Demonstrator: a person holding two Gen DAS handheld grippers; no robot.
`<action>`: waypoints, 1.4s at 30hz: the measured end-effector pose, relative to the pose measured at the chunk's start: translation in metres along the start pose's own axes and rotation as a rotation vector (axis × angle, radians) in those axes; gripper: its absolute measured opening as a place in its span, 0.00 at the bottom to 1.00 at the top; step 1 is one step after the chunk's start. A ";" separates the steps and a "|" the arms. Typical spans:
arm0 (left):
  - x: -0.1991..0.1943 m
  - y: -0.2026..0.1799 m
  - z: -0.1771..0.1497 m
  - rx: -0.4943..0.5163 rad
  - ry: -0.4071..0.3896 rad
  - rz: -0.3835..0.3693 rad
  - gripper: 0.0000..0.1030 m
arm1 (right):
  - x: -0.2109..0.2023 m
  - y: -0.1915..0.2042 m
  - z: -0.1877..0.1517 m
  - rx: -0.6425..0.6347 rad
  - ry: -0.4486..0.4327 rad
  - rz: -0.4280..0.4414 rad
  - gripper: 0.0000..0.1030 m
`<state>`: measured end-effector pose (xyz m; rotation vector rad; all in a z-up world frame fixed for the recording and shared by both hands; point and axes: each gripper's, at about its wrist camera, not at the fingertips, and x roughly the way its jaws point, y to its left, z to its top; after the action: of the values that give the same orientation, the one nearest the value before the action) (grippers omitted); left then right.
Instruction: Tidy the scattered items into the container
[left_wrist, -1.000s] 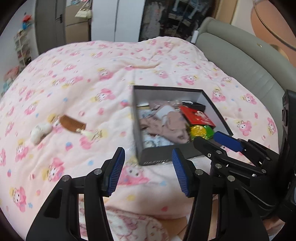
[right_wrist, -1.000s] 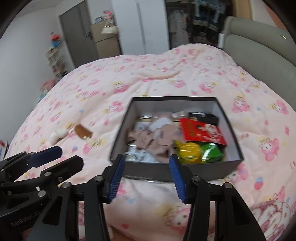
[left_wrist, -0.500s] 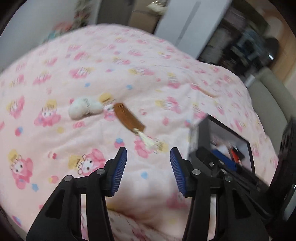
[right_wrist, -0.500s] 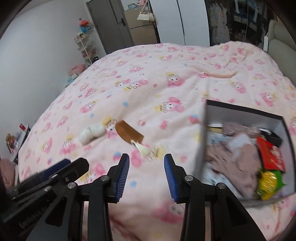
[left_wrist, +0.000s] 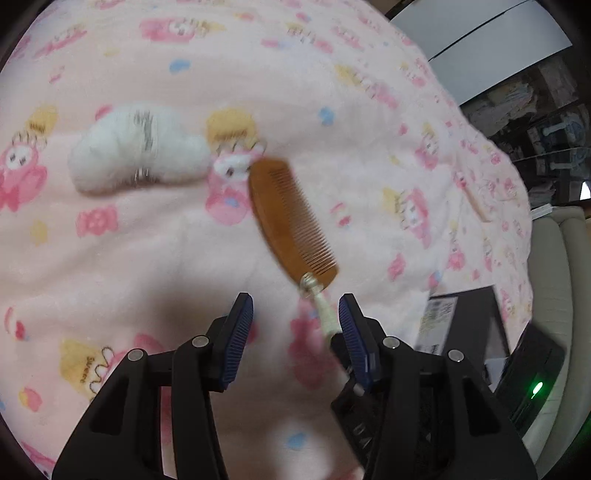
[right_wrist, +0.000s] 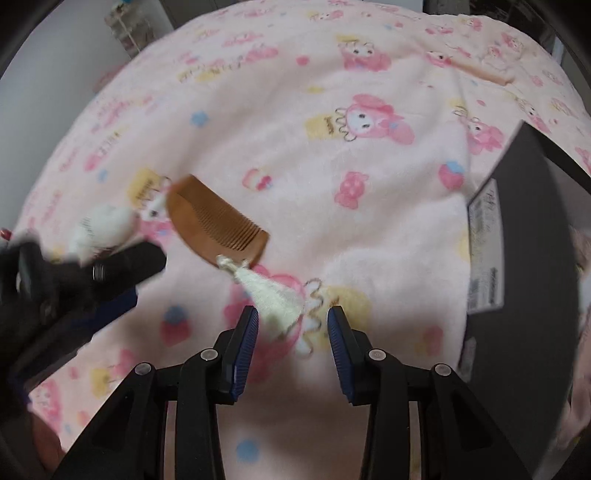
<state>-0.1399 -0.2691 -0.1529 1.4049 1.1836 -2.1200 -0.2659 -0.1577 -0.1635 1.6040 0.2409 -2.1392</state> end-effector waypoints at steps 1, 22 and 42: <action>0.009 0.006 -0.001 -0.015 0.037 -0.005 0.47 | 0.007 0.001 0.001 -0.013 0.009 -0.007 0.41; 0.007 0.010 -0.018 -0.021 0.042 -0.032 0.47 | -0.080 -0.017 -0.048 -0.013 -0.216 0.143 0.02; 0.010 -0.043 -0.110 0.230 0.227 -0.125 0.56 | -0.178 -0.149 -0.194 0.207 -0.241 0.153 0.02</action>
<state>-0.1070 -0.1549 -0.1603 1.7540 1.1645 -2.2912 -0.1271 0.0959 -0.0741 1.4007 -0.1788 -2.2686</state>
